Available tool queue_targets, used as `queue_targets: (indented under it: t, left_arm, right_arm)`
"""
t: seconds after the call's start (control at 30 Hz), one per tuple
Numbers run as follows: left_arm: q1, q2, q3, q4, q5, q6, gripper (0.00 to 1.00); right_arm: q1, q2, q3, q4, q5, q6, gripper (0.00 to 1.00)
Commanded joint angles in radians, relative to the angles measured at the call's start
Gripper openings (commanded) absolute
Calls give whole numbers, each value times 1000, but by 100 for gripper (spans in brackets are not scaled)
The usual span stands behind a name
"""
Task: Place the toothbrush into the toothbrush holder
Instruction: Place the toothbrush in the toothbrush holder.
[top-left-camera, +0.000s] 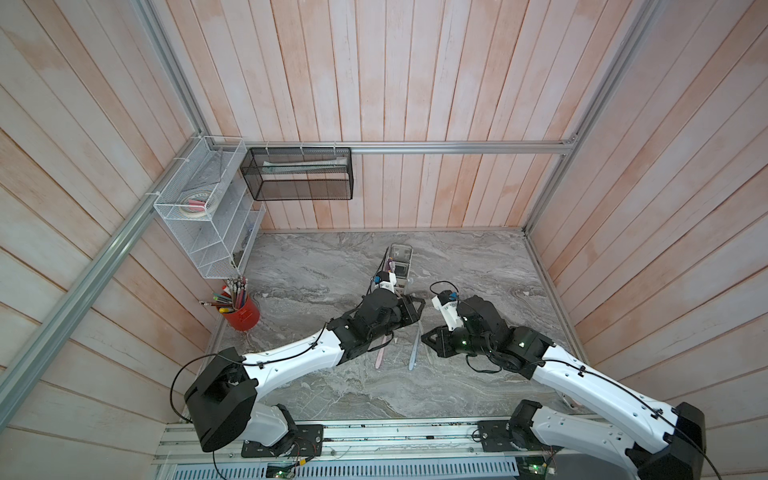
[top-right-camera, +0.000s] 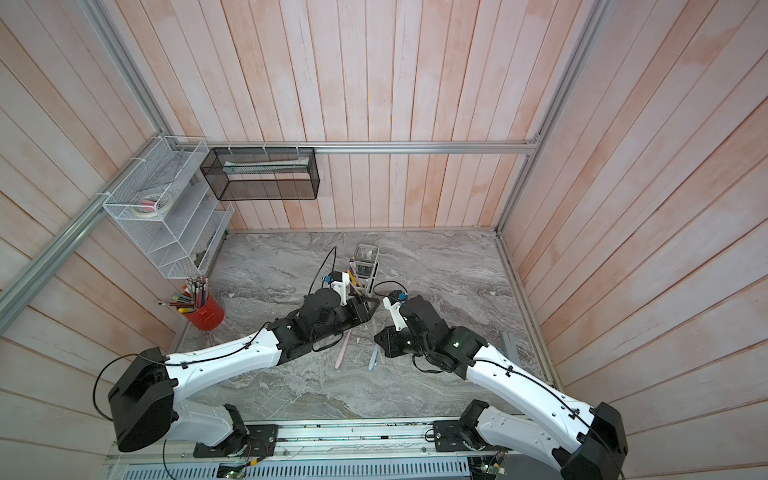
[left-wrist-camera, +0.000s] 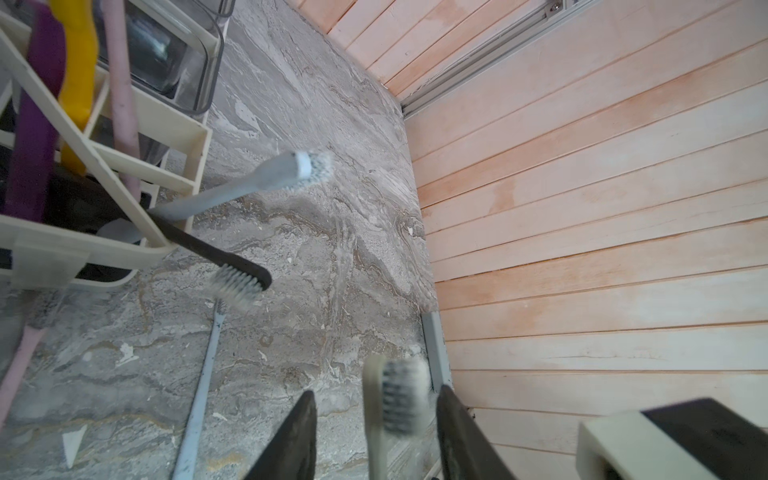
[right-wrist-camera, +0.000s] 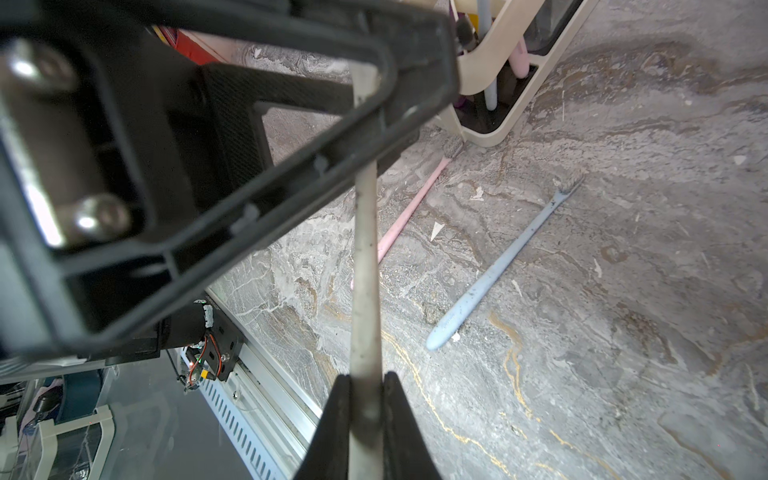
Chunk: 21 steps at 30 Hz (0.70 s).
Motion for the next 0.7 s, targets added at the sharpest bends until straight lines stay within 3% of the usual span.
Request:
queue_targets:
  t: [0.0,0.67]
  left_arm:
    - [-3,1,31,2,-24,13,41]
    - [-3,-8,48,-39,-64,40,25]
  right_arm:
    - [17,0,-10,17,-14,13,11]
    - [28,-1,-23,24,-9,16,11]
